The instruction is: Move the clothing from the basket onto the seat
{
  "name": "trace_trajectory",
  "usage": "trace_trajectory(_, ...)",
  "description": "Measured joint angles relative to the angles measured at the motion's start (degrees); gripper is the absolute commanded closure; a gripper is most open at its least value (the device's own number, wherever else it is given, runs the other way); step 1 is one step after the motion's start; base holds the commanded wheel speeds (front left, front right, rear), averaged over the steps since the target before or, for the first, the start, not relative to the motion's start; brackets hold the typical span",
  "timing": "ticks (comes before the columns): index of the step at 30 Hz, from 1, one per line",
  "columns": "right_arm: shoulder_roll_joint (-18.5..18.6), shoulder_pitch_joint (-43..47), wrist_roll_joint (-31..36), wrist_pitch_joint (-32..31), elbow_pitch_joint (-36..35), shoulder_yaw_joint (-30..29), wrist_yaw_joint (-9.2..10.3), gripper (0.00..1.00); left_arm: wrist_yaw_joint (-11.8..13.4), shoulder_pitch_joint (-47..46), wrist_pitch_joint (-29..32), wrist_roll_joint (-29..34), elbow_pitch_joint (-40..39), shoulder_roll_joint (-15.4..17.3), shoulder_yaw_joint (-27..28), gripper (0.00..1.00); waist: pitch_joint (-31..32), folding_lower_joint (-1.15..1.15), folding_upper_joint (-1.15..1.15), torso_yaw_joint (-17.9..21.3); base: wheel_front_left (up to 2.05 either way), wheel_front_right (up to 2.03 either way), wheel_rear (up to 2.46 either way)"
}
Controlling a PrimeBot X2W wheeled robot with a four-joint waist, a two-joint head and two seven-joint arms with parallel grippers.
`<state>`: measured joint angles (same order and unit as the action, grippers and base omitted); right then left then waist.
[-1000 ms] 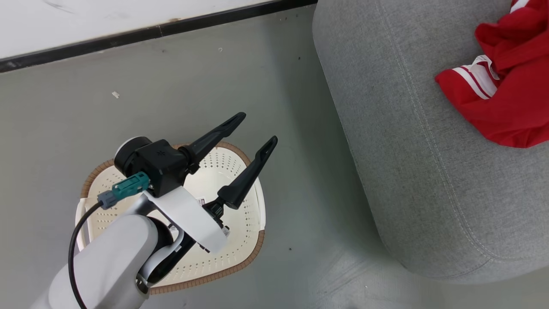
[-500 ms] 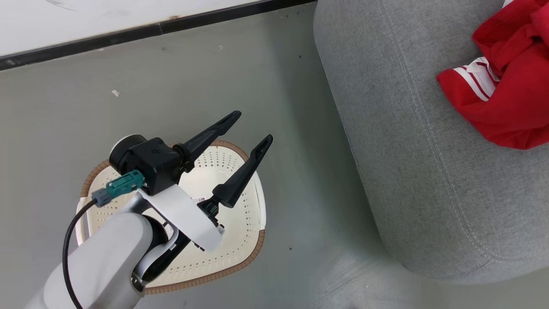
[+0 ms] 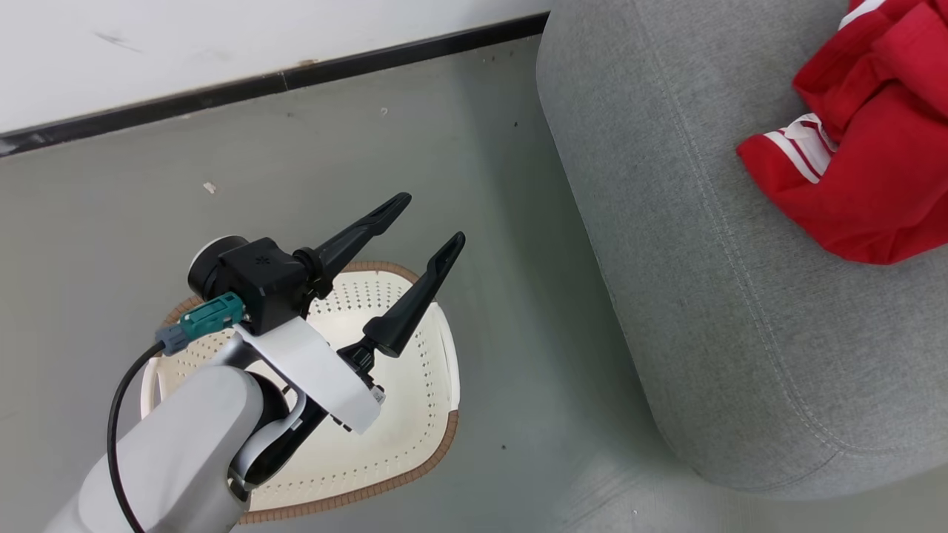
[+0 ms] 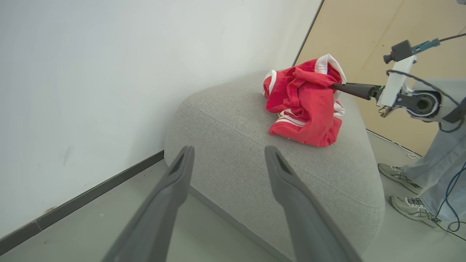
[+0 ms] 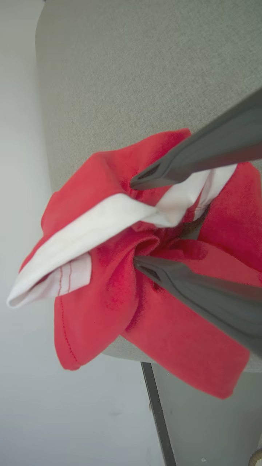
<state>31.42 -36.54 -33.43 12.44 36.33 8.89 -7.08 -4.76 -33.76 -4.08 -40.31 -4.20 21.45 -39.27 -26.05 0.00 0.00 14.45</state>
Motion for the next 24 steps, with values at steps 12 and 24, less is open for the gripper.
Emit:
trace_trajectory(12,1.4,4.9,1.2,1.4,1.0,-3.3,0.0,0.0,0.0,0.2,-1.6,-0.5,2.0,-0.2,0.8,0.0,3.9,0.0,0.0,0.8,0.0,0.0,0.0)
trace_trajectory(24,-0.2,5.7,3.1,1.9,-10.5,-8.8,0.0,0.0,1.6,2.6,-4.4,-1.7,4.7,0.0,4.3,0.0,8.7,0.0,0.0,1.1,0.0,0.0,0.0)
